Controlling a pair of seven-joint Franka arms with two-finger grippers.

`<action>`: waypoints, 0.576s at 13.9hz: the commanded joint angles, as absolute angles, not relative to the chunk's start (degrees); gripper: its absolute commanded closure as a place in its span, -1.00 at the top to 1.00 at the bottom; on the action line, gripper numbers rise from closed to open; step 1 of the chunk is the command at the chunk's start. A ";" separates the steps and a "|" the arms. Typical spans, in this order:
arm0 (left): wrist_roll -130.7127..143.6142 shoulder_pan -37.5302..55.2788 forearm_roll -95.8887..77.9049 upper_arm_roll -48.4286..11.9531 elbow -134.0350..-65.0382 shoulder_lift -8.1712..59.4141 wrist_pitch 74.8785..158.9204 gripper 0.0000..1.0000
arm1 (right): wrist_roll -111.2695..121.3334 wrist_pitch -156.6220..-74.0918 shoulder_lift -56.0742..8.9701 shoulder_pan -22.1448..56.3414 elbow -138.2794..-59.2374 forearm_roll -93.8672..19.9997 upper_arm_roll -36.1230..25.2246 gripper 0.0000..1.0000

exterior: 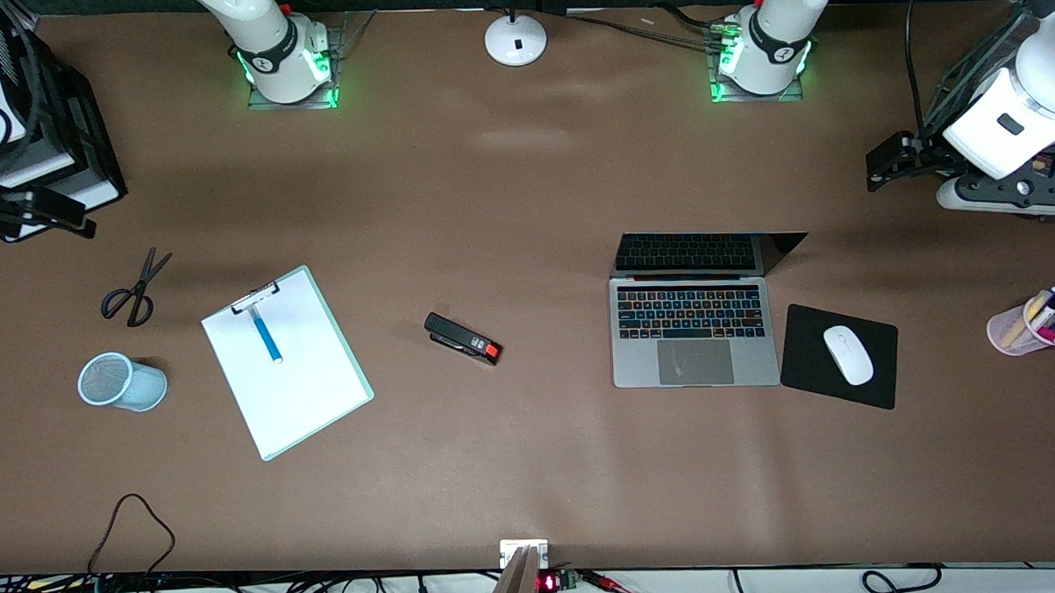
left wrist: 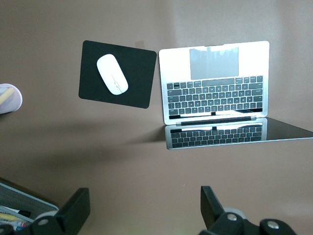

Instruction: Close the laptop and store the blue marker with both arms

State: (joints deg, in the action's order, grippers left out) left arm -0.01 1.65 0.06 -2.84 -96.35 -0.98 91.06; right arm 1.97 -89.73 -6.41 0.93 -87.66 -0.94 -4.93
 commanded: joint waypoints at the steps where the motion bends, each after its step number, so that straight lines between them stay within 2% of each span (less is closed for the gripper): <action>1: -1.14 1.49 -0.44 -2.64 -96.06 -1.58 90.00 1.00 | 1.14 -91.57 -8.25 1.23 -87.71 -0.70 -4.66 1.00; 3: -1.23 1.41 -0.44 -2.64 -96.06 -1.50 89.30 0.97 | 2.11 -95.61 -11.23 1.49 -87.71 -0.79 -4.66 1.00; 4: -1.32 1.32 -0.44 -2.55 -96.06 -1.49 89.21 0.73 | 2.72 -96.84 -12.56 2.28 -87.71 -0.62 -4.66 1.00; 7: -1.14 1.32 -0.35 -2.64 -95.80 -1.58 87.29 -0.21 | 4.30 -100.45 -16.95 3.51 -87.71 -0.53 -4.66 1.00; 8: -1.23 1.32 -0.44 -2.64 -95.71 -1.58 86.32 -0.35 | 5.44 -101.76 -18.44 3.78 -87.71 -0.53 -4.66 1.00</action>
State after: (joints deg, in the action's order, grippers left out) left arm -0.01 1.56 0.06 -2.66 -96.32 -0.99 88.73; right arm 3.37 -99.98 -16.33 3.09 -87.98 -0.94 -4.65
